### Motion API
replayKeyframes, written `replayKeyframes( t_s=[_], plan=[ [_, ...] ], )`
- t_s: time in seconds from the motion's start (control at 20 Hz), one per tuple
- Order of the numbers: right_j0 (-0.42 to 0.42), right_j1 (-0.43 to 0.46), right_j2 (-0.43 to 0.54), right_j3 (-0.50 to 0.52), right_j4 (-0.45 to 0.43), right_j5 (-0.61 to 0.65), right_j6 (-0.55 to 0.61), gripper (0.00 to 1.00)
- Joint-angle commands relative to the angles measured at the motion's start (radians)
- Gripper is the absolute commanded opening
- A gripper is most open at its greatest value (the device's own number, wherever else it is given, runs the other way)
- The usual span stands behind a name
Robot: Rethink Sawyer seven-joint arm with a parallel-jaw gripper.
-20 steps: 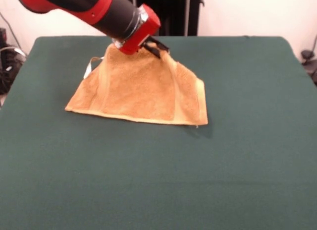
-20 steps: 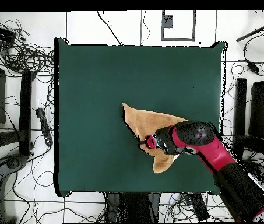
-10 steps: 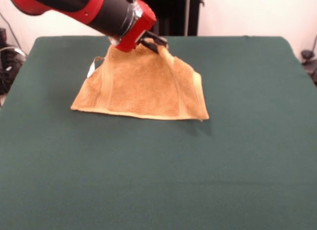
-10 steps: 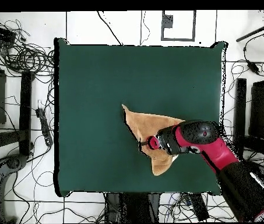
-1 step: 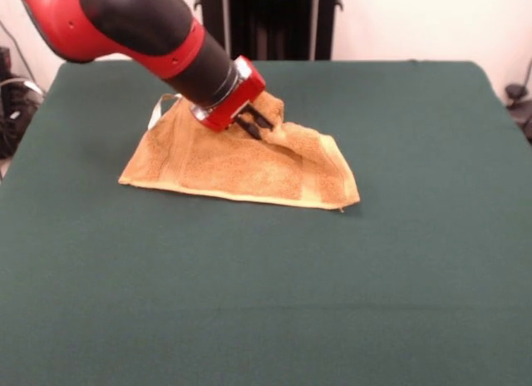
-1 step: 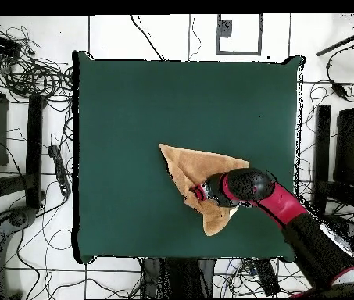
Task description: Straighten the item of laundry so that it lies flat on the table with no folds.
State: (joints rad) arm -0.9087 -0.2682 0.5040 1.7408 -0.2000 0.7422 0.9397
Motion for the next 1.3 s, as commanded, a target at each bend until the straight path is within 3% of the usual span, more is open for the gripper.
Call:
replayKeyframes(
  t_s=[0.05,0.6,0.8,1.3],
  plan=[
    [0.007,0.110,0.093,-0.169,-0.156,-0.258,-0.104,0.00],
    [-0.012,0.140,0.152,-0.289,-0.216,-0.156,-0.126,0.00],
    [0.023,0.119,0.128,-0.343,-0.198,0.023,-0.120,0.00],
    [0.039,0.030,0.155,-0.377,-0.336,-0.002,-0.154,0.00]
  ],
)
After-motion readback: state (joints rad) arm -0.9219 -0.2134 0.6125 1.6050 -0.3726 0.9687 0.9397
